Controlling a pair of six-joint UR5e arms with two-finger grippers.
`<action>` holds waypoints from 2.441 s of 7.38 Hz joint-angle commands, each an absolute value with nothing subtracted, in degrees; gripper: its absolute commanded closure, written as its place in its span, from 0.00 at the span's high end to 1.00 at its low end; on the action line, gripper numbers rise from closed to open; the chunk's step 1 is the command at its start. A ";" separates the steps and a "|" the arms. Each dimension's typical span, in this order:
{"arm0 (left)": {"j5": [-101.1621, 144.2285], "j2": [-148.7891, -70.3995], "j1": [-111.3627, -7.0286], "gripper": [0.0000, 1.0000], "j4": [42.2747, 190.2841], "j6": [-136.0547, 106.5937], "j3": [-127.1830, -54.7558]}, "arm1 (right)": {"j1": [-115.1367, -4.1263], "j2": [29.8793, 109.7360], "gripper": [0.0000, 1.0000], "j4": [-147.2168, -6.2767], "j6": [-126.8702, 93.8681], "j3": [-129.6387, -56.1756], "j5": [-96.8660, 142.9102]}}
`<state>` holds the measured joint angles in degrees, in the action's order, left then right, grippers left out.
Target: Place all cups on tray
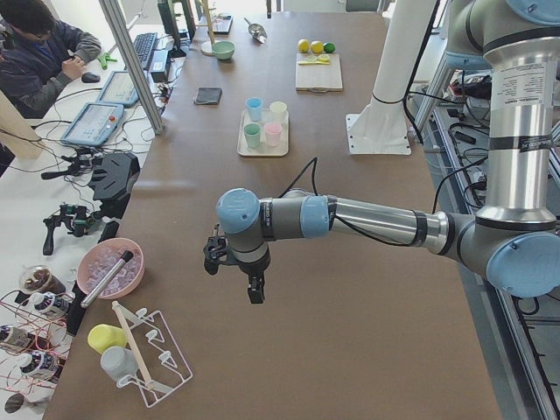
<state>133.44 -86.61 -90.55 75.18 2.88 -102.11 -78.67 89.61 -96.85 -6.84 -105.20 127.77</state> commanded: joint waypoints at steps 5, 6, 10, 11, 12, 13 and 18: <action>132.10 -85.35 -90.53 0.98 74.71 4.30 -101.95 | -85.34 94.83 1.00 -97.03 -5.45 -100.28 126.48; 132.45 -85.25 -90.61 0.98 74.71 4.39 -102.48 | -85.34 94.75 1.00 -97.03 -5.80 -100.46 126.56; 132.10 -85.25 -90.62 0.98 74.88 4.39 -102.48 | -85.25 94.75 1.00 -96.94 -6.06 -100.46 126.74; 132.10 -85.25 -90.62 0.98 74.88 4.39 -102.48 | -85.25 94.75 1.00 -96.94 -6.06 -100.46 126.74; 132.10 -85.25 -90.62 0.98 74.88 4.39 -102.48 | -85.25 94.75 1.00 -96.86 -6.06 -100.46 126.74; 132.10 -85.25 -90.62 0.98 74.88 4.39 -102.39 | -85.34 94.92 1.00 -96.86 -6.15 -100.46 126.65; 132.10 -85.34 -90.62 0.98 74.88 4.39 -103.44 | -85.25 95.45 1.00 -96.77 -6.15 -100.99 127.79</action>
